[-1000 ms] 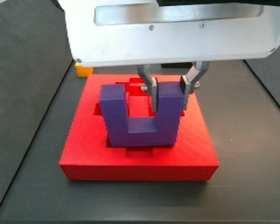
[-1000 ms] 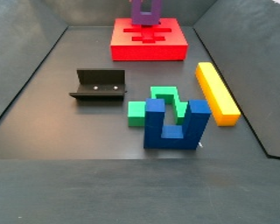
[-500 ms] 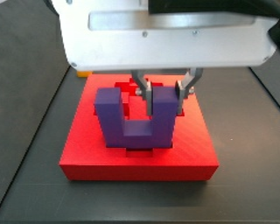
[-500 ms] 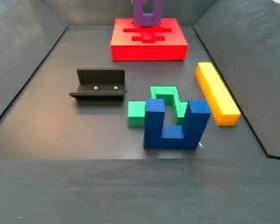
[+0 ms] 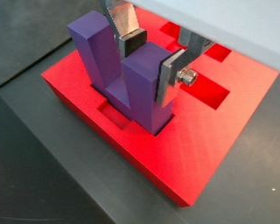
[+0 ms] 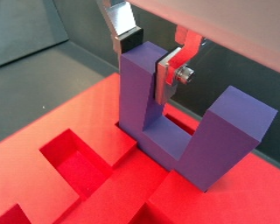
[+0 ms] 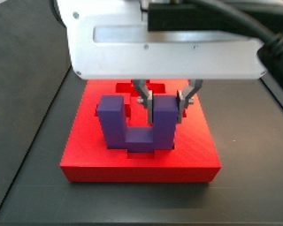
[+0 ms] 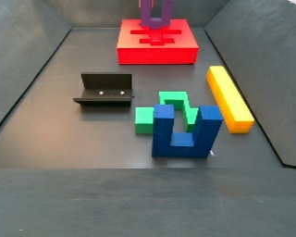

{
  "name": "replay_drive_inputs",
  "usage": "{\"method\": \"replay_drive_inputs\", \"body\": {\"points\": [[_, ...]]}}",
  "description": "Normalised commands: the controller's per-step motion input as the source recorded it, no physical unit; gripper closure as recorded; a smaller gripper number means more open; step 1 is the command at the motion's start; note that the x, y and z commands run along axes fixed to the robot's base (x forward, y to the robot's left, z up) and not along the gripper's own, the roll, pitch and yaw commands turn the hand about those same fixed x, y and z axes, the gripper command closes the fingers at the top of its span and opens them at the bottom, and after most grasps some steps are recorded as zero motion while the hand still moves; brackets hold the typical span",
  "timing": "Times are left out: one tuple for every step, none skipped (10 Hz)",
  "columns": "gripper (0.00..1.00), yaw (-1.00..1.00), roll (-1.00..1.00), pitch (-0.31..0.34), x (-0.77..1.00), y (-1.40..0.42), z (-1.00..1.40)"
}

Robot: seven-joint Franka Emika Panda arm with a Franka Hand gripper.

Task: Pick up the purple object. Move up. Place the purple object on the fixture. Regrasp the purple object. Move to above the board. Insert the purple object.
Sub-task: Insert the purple object.

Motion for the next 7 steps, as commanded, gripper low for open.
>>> {"method": "replay_drive_inputs", "body": {"points": [[1.00,0.00,0.00,0.006,0.10,0.00,-0.81],[1.00,0.04,0.00,0.010,0.05,0.00,-0.81],[1.00,0.09,0.06,0.020,0.06,0.00,-0.75],[1.00,0.15,0.14,0.019,0.03,0.00,-0.72],[1.00,0.18,0.16,0.014,0.00,0.00,-0.63],[1.00,0.10,0.05,0.027,0.00,0.00,-0.37],[1.00,0.00,0.00,0.000,0.00,0.00,0.00]]}}
